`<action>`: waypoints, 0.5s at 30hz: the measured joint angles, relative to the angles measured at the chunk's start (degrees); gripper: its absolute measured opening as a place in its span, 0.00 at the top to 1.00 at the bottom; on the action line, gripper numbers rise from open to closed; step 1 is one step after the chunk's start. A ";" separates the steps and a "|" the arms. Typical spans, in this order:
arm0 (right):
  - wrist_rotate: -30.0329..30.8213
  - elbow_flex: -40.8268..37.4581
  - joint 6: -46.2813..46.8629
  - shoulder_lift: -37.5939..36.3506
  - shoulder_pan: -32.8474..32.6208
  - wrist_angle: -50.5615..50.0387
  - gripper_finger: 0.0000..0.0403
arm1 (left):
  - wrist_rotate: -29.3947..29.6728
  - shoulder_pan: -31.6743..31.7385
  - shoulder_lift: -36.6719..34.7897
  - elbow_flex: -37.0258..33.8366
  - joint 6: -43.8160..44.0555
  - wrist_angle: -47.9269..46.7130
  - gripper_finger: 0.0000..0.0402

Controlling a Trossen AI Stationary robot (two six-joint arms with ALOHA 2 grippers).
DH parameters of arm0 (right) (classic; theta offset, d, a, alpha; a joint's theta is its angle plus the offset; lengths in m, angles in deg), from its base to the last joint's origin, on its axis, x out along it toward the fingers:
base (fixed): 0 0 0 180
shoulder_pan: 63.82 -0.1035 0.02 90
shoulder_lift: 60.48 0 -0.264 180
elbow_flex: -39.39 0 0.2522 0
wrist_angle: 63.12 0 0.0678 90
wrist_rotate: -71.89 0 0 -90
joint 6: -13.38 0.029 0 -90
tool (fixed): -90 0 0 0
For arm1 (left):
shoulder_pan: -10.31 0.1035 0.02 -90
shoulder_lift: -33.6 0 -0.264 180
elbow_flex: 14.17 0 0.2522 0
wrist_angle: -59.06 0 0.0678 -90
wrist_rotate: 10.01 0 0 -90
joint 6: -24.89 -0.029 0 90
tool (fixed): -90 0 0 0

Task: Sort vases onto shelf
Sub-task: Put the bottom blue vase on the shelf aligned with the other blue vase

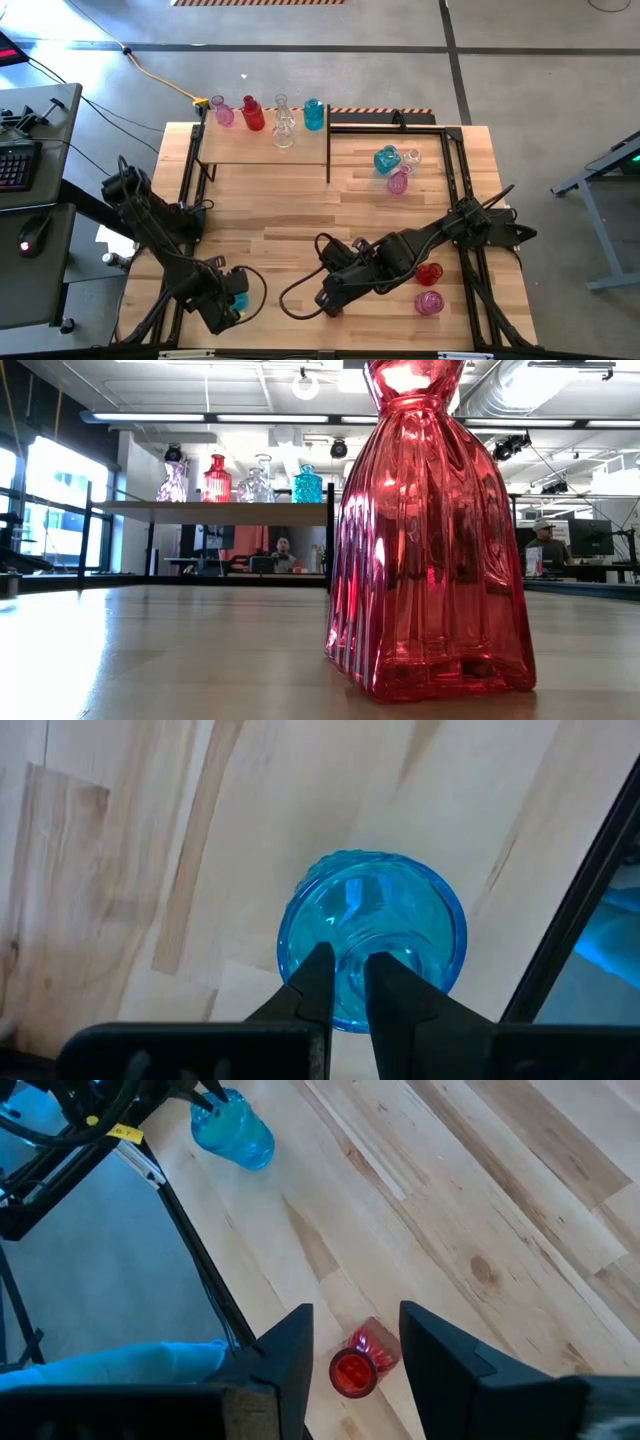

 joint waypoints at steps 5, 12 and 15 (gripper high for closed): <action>0.17 0.00 -0.29 0.00 -0.02 0.00 0.63 | 0.02 1.24 -0.13 0.08 -2.90 0.13 0.94; 2.17 0.01 -3.01 0.00 -0.11 0.02 0.53 | -0.34 3.58 -0.24 0.21 -7.11 0.35 0.94; 1.95 0.02 -4.79 0.00 -0.11 0.02 0.52 | -0.60 4.60 -0.89 0.21 -8.41 0.34 0.94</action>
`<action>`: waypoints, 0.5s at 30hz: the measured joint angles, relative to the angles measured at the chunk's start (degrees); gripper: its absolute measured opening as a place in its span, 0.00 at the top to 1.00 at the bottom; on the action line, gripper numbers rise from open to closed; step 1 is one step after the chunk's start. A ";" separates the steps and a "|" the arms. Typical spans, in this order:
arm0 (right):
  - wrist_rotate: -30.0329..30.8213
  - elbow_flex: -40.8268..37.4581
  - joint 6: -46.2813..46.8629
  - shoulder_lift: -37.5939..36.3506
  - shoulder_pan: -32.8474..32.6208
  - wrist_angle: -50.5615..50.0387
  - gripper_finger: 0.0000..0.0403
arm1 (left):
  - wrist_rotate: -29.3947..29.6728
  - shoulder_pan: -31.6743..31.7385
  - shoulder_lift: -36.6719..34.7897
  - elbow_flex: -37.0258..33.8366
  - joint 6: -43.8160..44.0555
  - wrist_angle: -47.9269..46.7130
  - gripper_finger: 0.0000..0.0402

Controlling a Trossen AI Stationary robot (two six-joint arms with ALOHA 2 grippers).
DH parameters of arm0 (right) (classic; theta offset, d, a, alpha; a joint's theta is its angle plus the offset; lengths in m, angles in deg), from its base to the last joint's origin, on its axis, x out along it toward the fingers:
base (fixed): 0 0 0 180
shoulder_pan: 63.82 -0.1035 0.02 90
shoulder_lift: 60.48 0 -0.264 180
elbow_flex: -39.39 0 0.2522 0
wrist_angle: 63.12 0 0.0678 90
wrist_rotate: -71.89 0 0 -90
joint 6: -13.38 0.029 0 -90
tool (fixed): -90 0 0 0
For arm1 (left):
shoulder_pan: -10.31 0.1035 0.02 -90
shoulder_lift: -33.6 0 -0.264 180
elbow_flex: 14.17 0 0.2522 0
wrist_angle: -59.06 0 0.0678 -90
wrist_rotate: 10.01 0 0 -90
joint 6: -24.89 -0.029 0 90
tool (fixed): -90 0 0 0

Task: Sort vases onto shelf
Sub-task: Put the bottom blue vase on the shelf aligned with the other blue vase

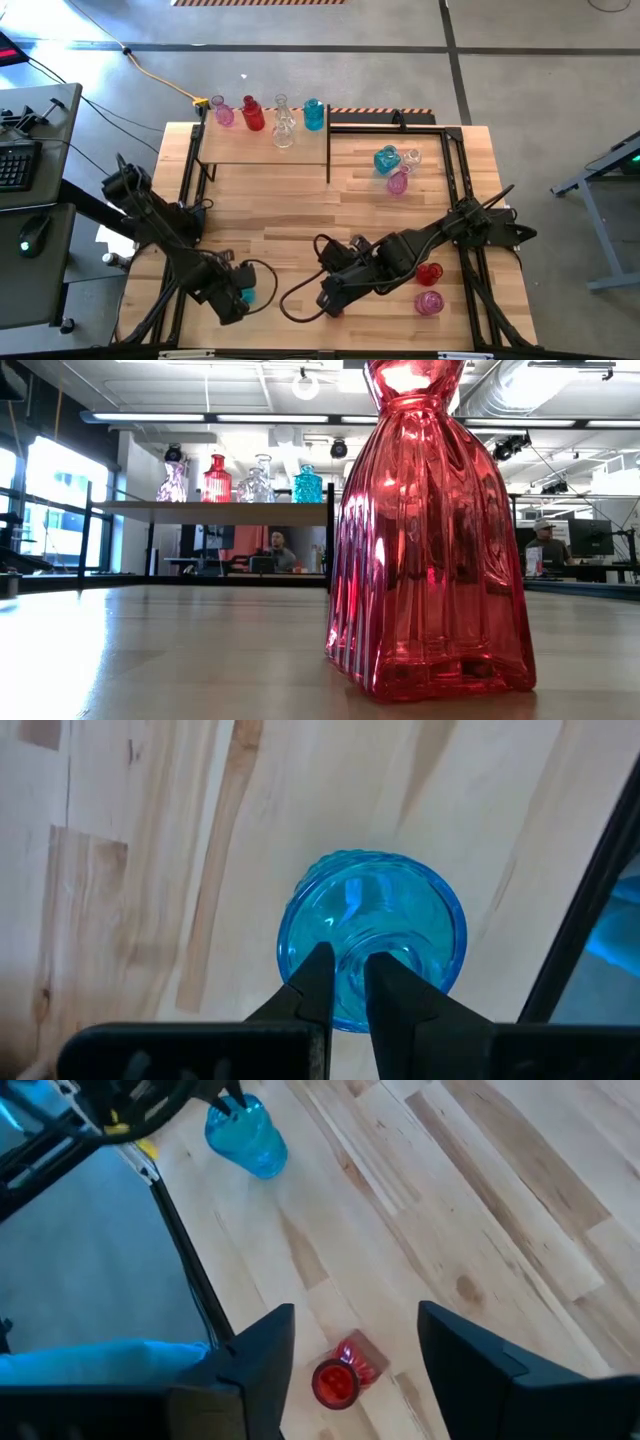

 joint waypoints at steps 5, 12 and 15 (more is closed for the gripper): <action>-0.02 -0.01 -2.33 0.00 0.00 -0.02 0.51 | 0.44 1.86 -3.43 0.04 -0.53 0.04 0.94; 2.18 0.00 -5.93 0.00 0.02 -0.02 0.51 | 2.47 5.05 -10.35 0.11 -0.71 0.16 0.94; 4.48 0.01 -8.35 0.00 0.02 0.00 0.51 | 3.73 6.88 -13.17 0.13 -1.56 0.23 0.94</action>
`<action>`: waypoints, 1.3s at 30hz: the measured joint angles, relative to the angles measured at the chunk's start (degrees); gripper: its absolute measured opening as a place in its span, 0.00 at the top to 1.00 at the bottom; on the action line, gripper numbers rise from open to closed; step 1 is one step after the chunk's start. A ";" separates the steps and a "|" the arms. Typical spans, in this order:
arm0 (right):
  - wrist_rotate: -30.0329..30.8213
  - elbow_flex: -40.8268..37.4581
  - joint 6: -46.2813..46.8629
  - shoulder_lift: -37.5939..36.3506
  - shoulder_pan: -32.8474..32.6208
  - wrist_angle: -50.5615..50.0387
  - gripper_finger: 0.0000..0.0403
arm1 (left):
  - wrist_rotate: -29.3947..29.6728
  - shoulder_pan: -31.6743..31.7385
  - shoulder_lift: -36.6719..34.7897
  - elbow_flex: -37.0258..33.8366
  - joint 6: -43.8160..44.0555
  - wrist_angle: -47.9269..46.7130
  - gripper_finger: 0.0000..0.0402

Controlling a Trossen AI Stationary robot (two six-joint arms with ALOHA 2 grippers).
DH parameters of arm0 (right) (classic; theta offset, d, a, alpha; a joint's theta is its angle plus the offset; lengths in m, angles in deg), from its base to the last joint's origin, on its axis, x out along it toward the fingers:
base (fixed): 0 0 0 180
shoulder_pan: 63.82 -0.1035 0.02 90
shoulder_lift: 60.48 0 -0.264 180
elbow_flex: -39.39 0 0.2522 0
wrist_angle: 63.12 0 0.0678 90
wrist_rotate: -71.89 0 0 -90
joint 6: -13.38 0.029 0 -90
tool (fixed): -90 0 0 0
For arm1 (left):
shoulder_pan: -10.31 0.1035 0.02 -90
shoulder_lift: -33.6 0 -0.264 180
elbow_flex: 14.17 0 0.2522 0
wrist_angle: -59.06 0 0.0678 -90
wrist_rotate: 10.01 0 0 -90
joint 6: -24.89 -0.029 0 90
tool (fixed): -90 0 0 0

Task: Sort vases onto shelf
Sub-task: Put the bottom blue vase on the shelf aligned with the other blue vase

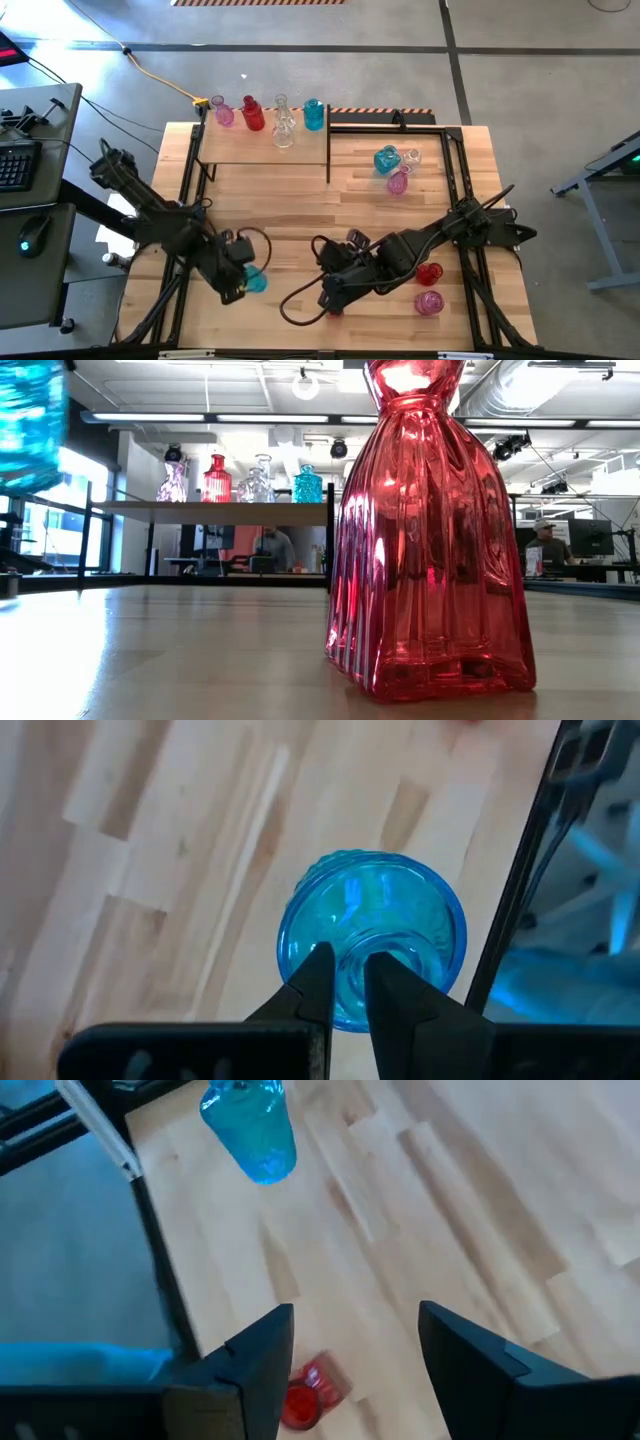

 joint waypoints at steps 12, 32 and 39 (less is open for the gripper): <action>10.50 0.00 -22.75 0.00 2.02 9.72 0.51 | 5.76 9.25 -6.22 0.04 -7.54 3.82 0.94; 1.60 0.00 -30.65 0.00 10.93 17.16 0.51 | 4.11 20.18 -6.27 0.04 -20.69 12.75 0.94; 0.84 0.00 -36.45 0.00 12.20 17.16 0.51 | 3.39 23.93 -6.98 0.07 -25.38 12.61 0.94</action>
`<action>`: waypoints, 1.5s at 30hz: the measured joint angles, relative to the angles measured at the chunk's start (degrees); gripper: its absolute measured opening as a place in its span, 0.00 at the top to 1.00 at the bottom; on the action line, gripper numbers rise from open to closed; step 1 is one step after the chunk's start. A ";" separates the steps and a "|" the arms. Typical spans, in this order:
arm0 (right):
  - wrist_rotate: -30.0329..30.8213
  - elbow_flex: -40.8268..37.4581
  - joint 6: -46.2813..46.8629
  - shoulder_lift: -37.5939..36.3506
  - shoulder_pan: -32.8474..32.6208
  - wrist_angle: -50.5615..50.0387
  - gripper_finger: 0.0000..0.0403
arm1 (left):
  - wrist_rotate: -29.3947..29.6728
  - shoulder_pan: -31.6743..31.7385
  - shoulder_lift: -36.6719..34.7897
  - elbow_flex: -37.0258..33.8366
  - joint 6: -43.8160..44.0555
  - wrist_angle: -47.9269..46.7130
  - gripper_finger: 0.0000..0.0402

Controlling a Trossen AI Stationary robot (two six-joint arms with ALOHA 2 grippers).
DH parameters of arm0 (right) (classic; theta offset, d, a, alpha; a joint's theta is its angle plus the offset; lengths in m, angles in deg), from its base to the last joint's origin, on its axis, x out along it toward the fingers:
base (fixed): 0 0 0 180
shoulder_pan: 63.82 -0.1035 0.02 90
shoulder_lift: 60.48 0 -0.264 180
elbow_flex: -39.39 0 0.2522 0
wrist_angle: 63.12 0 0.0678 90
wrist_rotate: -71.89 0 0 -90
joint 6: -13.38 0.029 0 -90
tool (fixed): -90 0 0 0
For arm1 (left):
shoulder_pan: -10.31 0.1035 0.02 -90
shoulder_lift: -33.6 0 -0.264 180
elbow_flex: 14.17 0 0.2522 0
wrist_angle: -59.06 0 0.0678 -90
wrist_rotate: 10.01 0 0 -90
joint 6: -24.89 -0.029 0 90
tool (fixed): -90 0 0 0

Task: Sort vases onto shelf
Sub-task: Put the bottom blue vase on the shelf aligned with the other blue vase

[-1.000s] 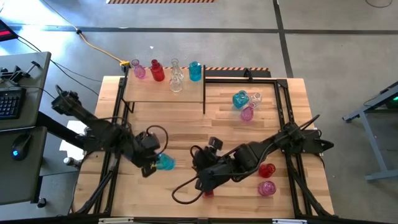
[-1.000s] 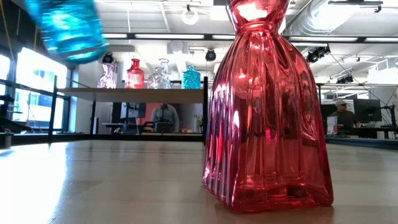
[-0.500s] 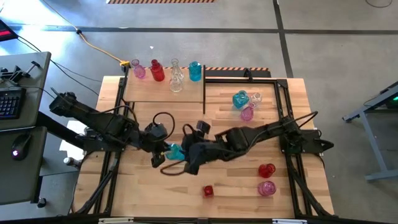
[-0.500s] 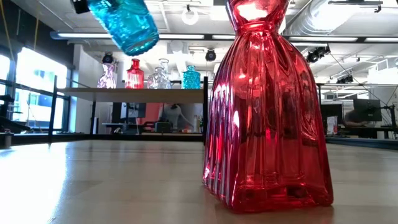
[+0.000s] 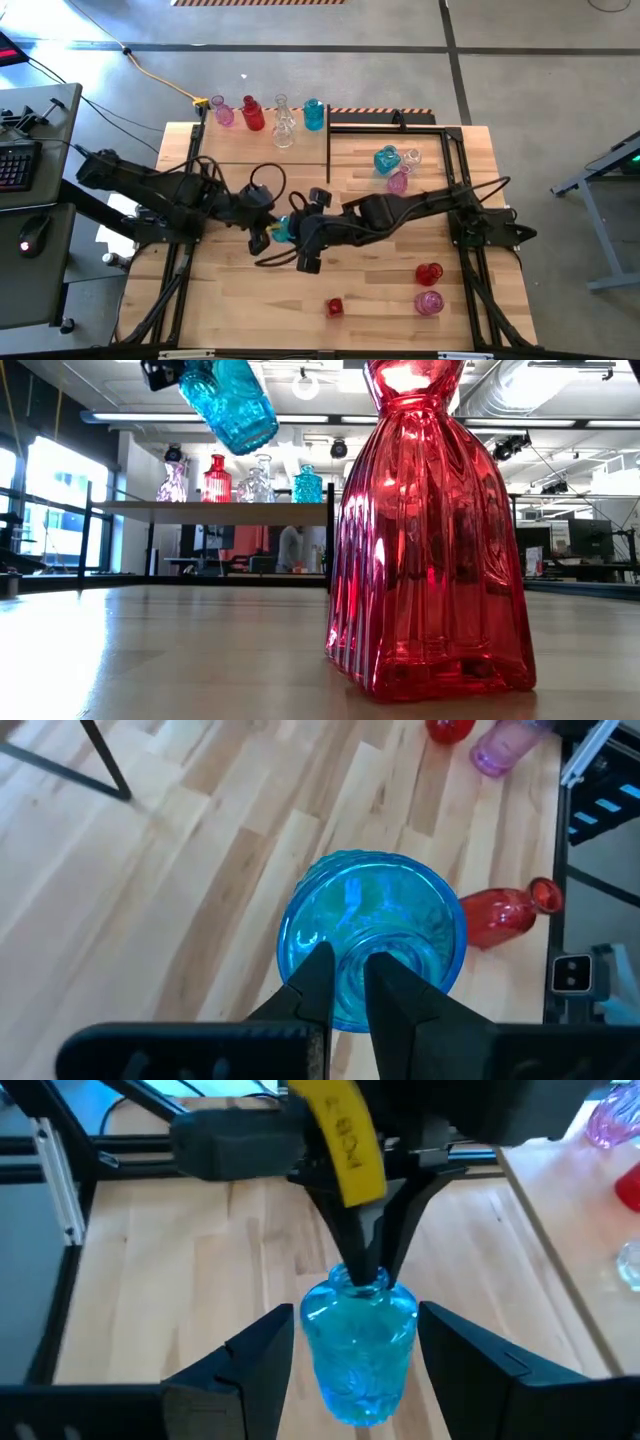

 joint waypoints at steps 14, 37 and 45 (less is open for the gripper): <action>2.47 0.00 0.09 0.00 4.26 0.02 0.51 | -5.07 9.46 -2.32 0.02 -8.72 1.45 0.93; 2.35 0.00 9.10 0.00 8.83 0.00 0.51 | -13.28 21.73 -6.61 -0.02 -18.23 1.02 0.93; 2.37 0.00 12.94 0.00 9.09 0.02 0.51 | -14.51 24.03 -7.45 -0.02 -19.13 0.60 0.93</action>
